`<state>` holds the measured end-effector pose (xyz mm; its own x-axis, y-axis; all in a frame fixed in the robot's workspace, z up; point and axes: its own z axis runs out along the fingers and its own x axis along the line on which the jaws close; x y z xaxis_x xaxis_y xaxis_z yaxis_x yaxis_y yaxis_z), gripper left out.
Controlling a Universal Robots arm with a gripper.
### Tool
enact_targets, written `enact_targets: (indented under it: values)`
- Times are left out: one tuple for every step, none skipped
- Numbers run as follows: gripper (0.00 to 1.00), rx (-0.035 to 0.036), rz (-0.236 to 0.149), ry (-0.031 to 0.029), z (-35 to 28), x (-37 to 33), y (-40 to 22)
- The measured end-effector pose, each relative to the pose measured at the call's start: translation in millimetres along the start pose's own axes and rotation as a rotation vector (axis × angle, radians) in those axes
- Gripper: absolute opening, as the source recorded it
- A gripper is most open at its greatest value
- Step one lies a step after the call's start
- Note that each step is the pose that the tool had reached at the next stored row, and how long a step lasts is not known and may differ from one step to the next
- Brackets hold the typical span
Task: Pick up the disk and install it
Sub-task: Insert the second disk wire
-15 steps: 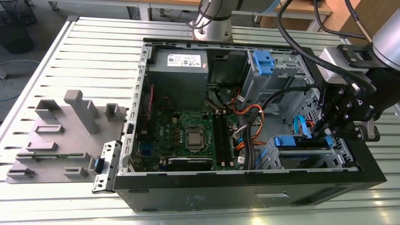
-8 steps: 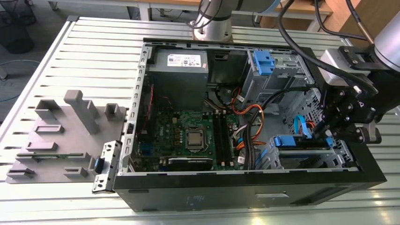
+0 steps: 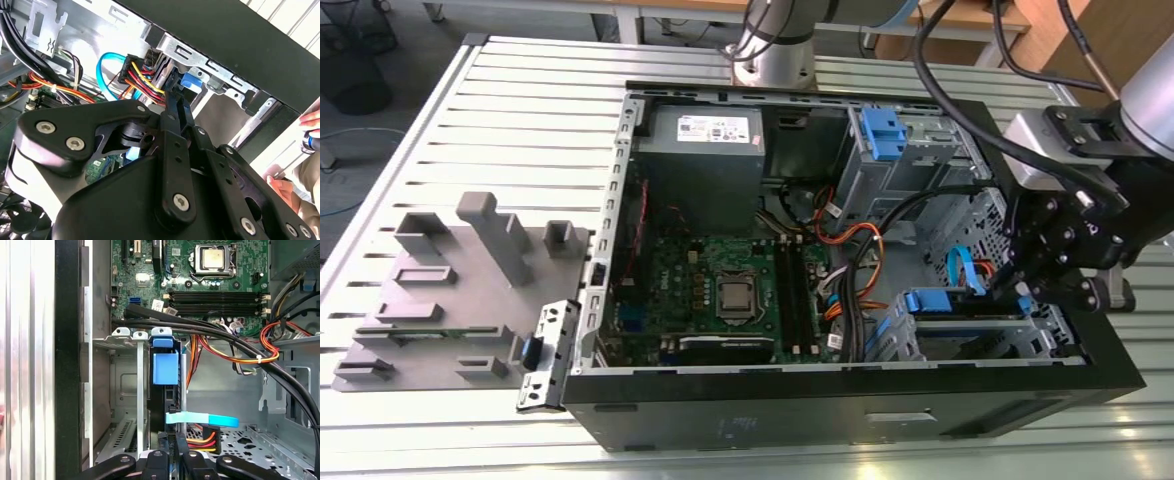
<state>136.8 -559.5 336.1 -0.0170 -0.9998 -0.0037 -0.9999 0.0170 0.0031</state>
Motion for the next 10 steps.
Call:
enact_targets:
  values:
    - [0.18, 0.0000, 0.000, 0.0001, 0.4, 0.0, 0.0]
    - [0.18, 0.0000, 0.000, 0.0001, 0.8, 0.1, 0.0]
    - [0.18, 0.0000, 0.000, 0.0000, 1.5, 0.1, 0.0]
    - [0.18, 0.0000, 0.000, 0.0001, 1.9, 0.1, 0.0]
    - [0.18, 0.0000, 0.000, 0.0002, 1.9, 0.1, 0.0]
    - [0.18, 0.0000, 0.000, 0.0002, 1.9, 0.1, 0.0]
    - [0.18, 0.0000, 0.000, 0.0003, 1.9, 0.1, 0.0]
    - [0.18, 0.0000, 0.000, 0.0001, 2.0, 0.0, 0.0]
    - [0.18, 0.0000, 0.000, 0.0000, 2.1, 0.1, 0.0]
    - [0.18, 0.0000, 0.000, 0.0000, 2.1, 0.1, 0.0]
